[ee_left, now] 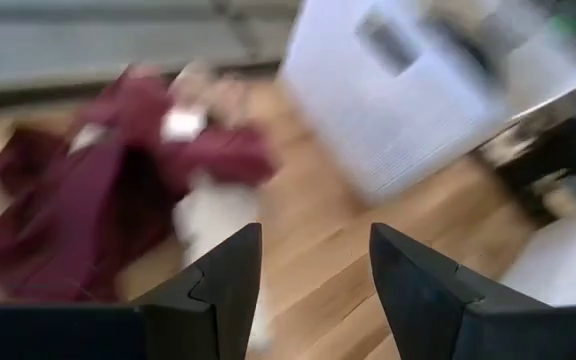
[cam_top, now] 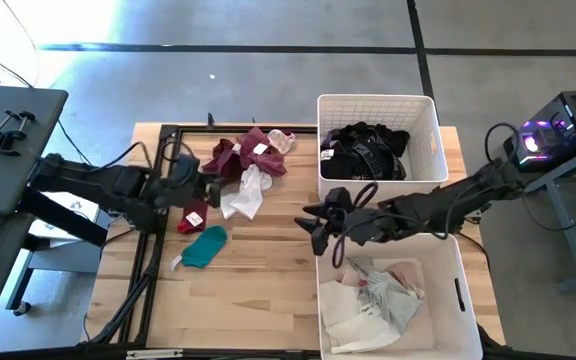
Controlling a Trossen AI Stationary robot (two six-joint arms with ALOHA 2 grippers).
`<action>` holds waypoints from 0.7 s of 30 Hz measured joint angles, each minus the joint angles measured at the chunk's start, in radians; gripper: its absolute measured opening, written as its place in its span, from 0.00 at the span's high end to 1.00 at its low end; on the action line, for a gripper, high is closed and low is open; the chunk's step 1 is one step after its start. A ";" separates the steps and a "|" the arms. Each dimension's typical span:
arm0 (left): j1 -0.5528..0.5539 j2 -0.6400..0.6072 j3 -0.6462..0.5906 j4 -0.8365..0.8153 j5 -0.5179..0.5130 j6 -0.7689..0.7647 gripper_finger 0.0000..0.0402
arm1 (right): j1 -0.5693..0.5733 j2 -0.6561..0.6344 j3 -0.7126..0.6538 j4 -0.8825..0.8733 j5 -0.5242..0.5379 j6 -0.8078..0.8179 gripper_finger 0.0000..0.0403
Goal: Sort clothes
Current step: Put the red shirt into the top bin
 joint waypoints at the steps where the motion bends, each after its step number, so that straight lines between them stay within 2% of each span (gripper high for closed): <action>1: 0.033 0.006 0.000 -0.046 0.050 -0.013 0.57 | 0.000 0.009 0.000 0.001 -0.012 0.004 0.53; 5: 0.153 0.058 -0.001 -0.223 0.215 -0.023 0.62 | 0.000 0.028 -0.001 0.005 -0.030 0.035 0.53; 8: 0.224 0.109 -0.001 -0.291 0.254 0.012 0.64 | 0.009 0.030 -0.001 0.015 -0.033 0.051 0.53; 14: 0.398 0.248 -0.001 -0.283 0.353 0.182 0.65 | 0.046 -0.033 0.000 0.100 -0.098 -0.025 0.53; 18: 0.523 0.348 -0.001 -0.242 0.425 0.348 0.60 | 0.073 -0.092 0.001 0.127 -0.075 -0.111 0.53; 21: 0.600 0.413 -0.001 -0.180 0.417 0.426 0.53 | 0.081 -0.129 0.001 0.130 -0.020 -0.141 0.53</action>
